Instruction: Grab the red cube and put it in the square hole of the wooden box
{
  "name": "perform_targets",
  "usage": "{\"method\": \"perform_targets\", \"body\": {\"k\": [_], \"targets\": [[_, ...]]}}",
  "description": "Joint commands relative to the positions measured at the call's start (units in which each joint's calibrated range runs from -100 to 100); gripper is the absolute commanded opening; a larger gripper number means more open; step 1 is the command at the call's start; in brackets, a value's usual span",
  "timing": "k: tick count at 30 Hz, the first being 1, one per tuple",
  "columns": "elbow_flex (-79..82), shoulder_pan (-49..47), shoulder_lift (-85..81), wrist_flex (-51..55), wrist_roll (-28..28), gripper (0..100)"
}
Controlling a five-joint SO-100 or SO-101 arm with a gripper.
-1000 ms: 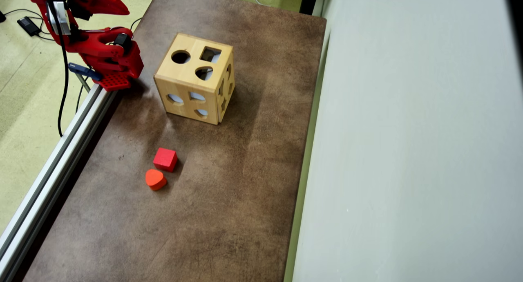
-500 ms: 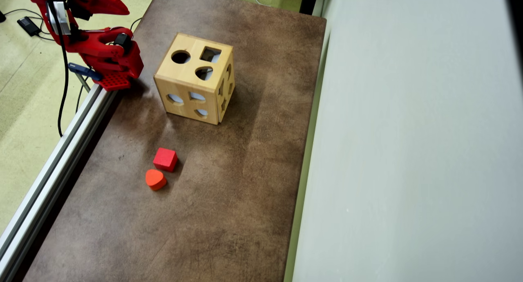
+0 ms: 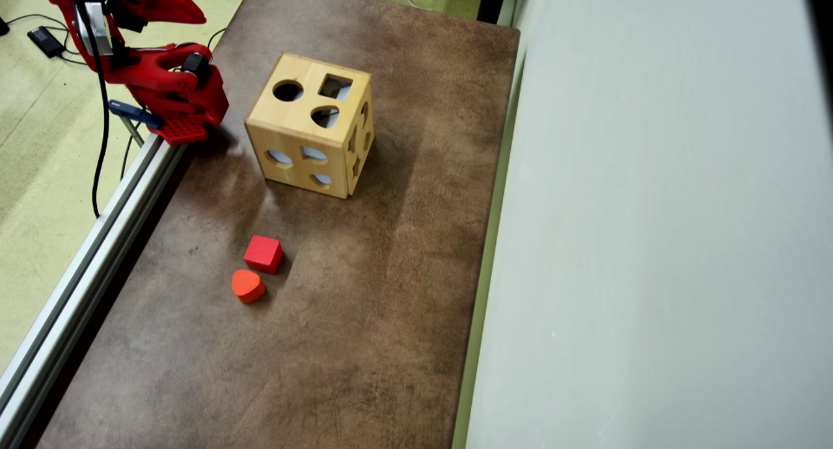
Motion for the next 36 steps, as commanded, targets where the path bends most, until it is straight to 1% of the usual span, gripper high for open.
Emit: {"method": "perform_targets", "body": {"k": [1, 14, 22, 25, 27, 32, 34, 36], "targets": [[0.02, 0.18, 0.26, -0.14, 0.10, 2], [-0.07, -0.26, 2.22, -1.19, 0.44, 2], [-1.15, 0.33, 16.66, -1.19, 0.54, 2], [-4.01, 0.41, 20.39, -1.19, 0.98, 2], [-6.96, 0.41, 22.43, -1.11, 3.17, 2], [-9.82, 0.48, 27.19, -0.30, 13.04, 2], [-9.82, 1.60, 28.04, -0.30, 15.09, 2], [-9.64, 5.46, 28.71, -0.38, 15.87, 2]]}}
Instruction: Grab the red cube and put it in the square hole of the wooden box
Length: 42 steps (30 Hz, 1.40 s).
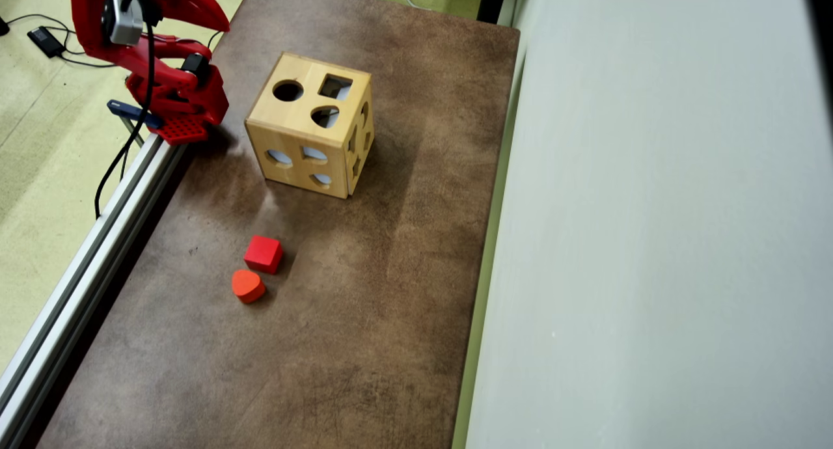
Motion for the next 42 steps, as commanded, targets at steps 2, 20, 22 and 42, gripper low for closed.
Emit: {"method": "perform_targets", "body": {"k": [2, 20, 22, 42], "targets": [[-1.25, 9.44, 3.46, -1.11, 2.34, 2], [-1.16, 33.43, 34.04, -12.21, 9.72, 2], [-1.07, 36.18, 37.18, -16.95, 9.82, 2], [-0.98, 41.53, 63.68, -23.79, 20.66, 30]]}}
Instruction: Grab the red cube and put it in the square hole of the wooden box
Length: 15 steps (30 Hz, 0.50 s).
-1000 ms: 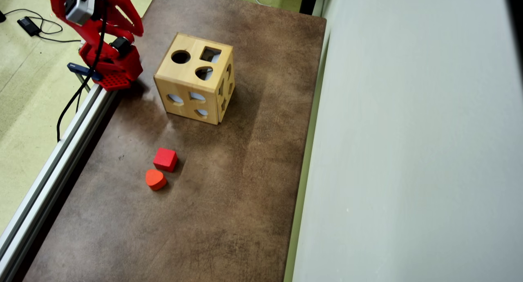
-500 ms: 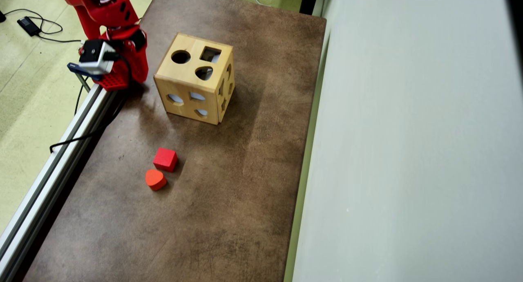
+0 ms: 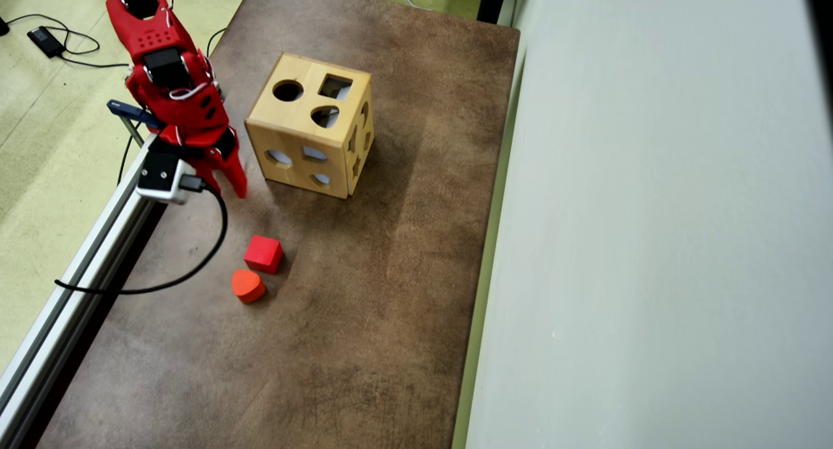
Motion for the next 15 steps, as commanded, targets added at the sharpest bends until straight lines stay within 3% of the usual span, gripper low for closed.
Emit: {"method": "perform_targets", "body": {"k": [1, 15], "targets": [[-1.16, 0.80, 3.00, -1.03, 0.68, 30], [-2.06, 4.07, 10.73, -1.11, 0.63, 31]]}}
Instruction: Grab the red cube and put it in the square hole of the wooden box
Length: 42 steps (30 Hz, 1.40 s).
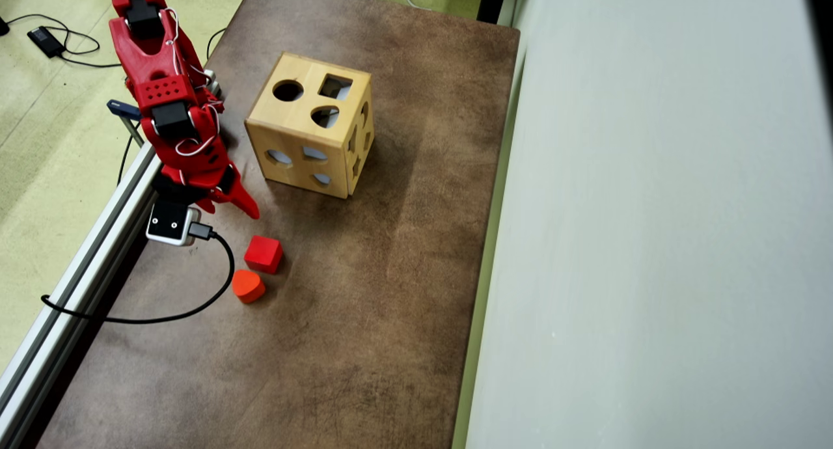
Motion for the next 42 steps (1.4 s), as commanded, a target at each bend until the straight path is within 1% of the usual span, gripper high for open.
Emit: {"method": "perform_targets", "body": {"k": [1, 7, 10, 14, 17, 26, 30, 34, 36, 39, 42], "targets": [[-2.15, 0.18, 1.41, -0.62, 0.29, 31], [-2.24, 0.11, 3.11, -0.78, 0.24, 31], [-2.33, -0.41, 3.11, -4.00, 0.24, 32], [-2.24, -0.56, 3.11, -9.87, 0.24, 37], [-2.06, -0.56, 3.62, -12.04, 0.24, 37], [-2.24, -0.71, 9.22, -12.28, -1.32, 37], [-2.24, -2.27, 10.32, -12.28, -1.37, 37], [-2.33, -3.31, 11.09, -14.78, -1.47, 37], [-2.33, -3.31, 11.77, -16.54, -2.83, 37], [-2.33, -3.46, 12.19, -18.72, -6.35, 37], [-2.33, -3.68, 12.19, -19.04, -7.62, 37]]}}
